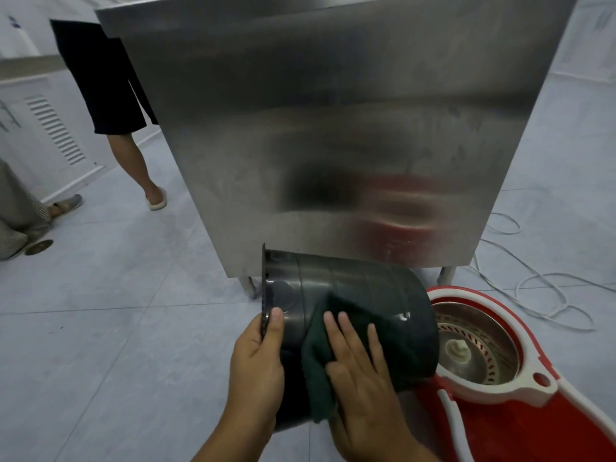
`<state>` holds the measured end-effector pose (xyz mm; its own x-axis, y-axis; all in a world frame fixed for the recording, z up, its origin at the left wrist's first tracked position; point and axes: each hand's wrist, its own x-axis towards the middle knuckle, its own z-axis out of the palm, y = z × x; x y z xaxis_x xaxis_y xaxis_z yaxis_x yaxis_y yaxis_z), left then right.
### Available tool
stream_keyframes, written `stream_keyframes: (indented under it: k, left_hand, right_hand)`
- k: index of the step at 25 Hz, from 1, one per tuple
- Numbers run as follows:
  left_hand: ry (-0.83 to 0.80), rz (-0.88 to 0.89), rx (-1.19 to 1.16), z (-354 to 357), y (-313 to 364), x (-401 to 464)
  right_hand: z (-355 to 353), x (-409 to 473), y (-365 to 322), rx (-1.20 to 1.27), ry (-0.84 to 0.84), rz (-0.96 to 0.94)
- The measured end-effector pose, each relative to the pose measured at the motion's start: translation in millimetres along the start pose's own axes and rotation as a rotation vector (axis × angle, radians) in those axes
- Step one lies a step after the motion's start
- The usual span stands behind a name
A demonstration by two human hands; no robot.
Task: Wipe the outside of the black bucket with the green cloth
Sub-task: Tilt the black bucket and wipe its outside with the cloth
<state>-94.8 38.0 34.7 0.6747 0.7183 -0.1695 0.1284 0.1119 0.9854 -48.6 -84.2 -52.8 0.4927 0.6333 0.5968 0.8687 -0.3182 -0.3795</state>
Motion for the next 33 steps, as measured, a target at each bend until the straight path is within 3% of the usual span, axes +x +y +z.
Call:
stream_keyframes:
  k: [4,6,8,10,13,17,20,26,33]
  left_hand:
    - [-0.074,0.042,0.076,2.1,0.8,-1.8]
    - [-0.060,0.056,0.094,0.3,1.0,-1.2]
    - [-0.010,0.061,0.088,-3.4,2.4,1.8]
    - [0.038,0.042,0.058,-5.7,4.4,7.3]
    - [0.064,0.020,0.016,-2.2,6.5,9.9]
    - [0.001,0.028,0.048,9.7,-0.6,7.8]
    - [-0.039,0.058,0.086,11.8,-5.3,8.7]
    - [0.016,0.063,0.110,9.2,-5.1,10.5]
    - [0.087,-0.043,-0.031,8.4,-0.1,15.1]
  right_hand:
    - [-26.9,38.8,29.6,0.086,0.164,0.300]
    - [-32.0,31.1,55.9,0.161,0.233,0.498]
    - [-29.6,13.4,68.4,0.208,0.240,0.574]
    - [-14.3,-2.6,63.4,0.155,0.208,0.545]
    - [17.3,-15.0,35.7,-0.075,0.058,0.312]
    - [18.6,-12.2,11.1,-0.065,-0.002,0.112]
    - [-10.5,15.7,12.6,0.068,0.006,0.145]
    - [-26.0,21.2,58.2,0.219,0.111,0.442]
    - [38.1,-26.6,28.7,-0.119,-0.009,0.200]
